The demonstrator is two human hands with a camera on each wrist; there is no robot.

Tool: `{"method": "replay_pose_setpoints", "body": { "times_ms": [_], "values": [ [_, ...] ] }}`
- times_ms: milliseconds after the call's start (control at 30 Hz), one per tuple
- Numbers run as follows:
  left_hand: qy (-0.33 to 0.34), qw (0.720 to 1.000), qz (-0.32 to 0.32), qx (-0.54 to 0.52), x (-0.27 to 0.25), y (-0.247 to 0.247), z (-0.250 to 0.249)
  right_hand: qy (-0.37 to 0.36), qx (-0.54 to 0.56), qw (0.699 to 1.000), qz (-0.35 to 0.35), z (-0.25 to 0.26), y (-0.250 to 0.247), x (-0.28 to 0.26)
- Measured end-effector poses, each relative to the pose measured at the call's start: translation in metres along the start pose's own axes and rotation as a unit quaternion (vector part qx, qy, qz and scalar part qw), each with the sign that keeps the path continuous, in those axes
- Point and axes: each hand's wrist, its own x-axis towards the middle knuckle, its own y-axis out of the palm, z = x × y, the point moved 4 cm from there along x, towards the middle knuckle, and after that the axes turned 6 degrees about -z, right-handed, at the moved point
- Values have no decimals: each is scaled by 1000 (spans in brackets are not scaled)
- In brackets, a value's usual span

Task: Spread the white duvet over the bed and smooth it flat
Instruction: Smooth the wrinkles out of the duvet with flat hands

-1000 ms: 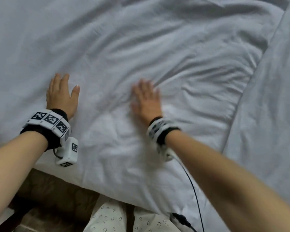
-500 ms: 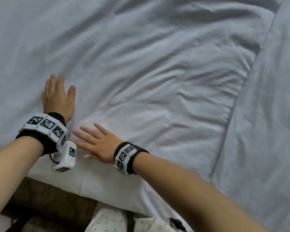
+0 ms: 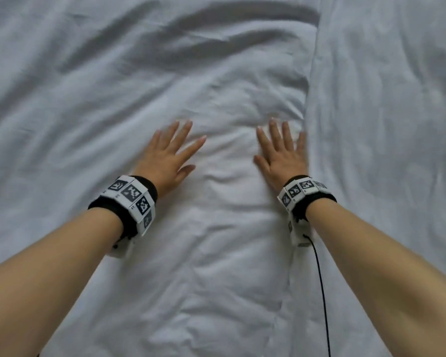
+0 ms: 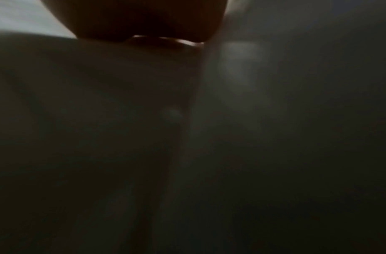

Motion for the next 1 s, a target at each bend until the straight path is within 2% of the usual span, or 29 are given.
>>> {"method": "replay_pose_setpoints", "body": {
  "times_ms": [33, 67, 133, 167, 233, 300, 367, 433, 500, 567, 633, 733, 800, 867, 967, 1000],
  "values": [
    [28, 999, 21, 33, 3, 7, 2, 38, 2, 999, -4, -21, 5, -7],
    [18, 998, 29, 50, 3, 15, 15, 98, 14, 995, -27, -45, 6, -14],
    [-90, 994, 7, 66, -14, 19, 57, 187, 45, 979, -66, -86, 0, -22],
    [-141, 987, -22, 76, -27, 13, 80, 193, 48, 977, -70, -97, -4, -26],
    [-235, 967, -19, 92, -58, 7, 133, 165, 32, 984, -61, -100, -4, -25],
    [-346, 938, 0, 36, -81, 2, 188, 157, 24, 986, -49, -87, 0, -21],
    [-432, 900, -46, -29, -80, -7, 210, 163, 41, 985, -48, -62, 4, -15],
    [-404, 911, -87, -6, -52, -24, 178, 161, 70, 983, -48, -31, 5, -1],
    [-291, 951, -107, 13, -12, -32, 123, 160, 102, 981, -49, 0, 3, 14],
    [-144, 984, -101, 29, 25, -29, 74, 148, 115, 981, -50, 27, 1, 25],
    [-51, 997, -51, 32, 49, -20, 39, 123, 111, 985, -52, 47, -1, 30],
    [-30, 998, 22, 59, 69, -14, 20, 104, 89, 989, -49, 54, -2, 36],
    [-73, 996, 9, 49, 71, -14, 48, 115, 75, 989, -50, 43, -1, 39],
    [-175, 983, -37, 45, 55, -24, 101, 147, 80, 984, -60, 25, -1, 40],
    [-376, 919, -118, 15, 10, -47, 188, 182, 77, 978, -66, 4, 2, 40],
    [-422, 897, -132, -5, 0, -55, 203, 185, 75, 978, -64, 1, 4, 41]
  ]
}}
